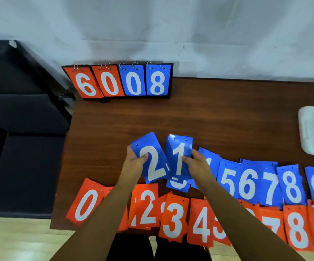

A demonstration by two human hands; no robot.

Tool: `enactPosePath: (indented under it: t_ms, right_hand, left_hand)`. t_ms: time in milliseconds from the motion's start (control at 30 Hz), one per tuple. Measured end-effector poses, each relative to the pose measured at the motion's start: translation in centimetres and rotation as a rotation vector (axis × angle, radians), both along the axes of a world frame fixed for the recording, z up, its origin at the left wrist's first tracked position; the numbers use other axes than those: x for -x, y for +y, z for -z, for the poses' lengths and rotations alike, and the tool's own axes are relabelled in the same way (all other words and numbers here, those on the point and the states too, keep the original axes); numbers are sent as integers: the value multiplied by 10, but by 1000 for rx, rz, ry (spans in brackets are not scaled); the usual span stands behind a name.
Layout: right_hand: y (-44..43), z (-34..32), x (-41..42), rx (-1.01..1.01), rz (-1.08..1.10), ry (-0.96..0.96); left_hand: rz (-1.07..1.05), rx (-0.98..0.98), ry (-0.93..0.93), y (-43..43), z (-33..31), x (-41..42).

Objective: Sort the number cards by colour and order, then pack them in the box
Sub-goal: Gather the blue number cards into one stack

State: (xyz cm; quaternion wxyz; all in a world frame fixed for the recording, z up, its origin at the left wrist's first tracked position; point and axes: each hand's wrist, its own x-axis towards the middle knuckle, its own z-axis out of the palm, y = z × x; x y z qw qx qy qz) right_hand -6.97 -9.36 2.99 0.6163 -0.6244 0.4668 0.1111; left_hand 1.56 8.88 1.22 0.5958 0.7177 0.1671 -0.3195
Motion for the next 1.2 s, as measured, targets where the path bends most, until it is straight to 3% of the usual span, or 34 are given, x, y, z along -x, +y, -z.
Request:
enactPosePath:
  t_ms: [167,333,467,633,933,1067,1200]
  right_hand:
    - [30,-14,-2,-138,-71,-49]
    - [55,-21,18,108,-283,-10]
    - [39,-28,38,216,-64,41]
    - [3,-37,72,274,208,72]
    - [2,-29,100,188,418,27]
    - [4,-23,108,168,459,41]
    - [3,-20,117,160,499,59]
  left_hand:
    - [202,-63,-55,-1,-10,9]
    - [320,-66,-92,-8,-17,25]
    - [366,-68,-58,-21,-12,28]
    - [519,-480,-272,-40,13,22]
    - [742,-785,-410,-78,40,66]
    - [789,-840,-462,-87,46,73]
    - [714,-738,-385,-82,49,63]
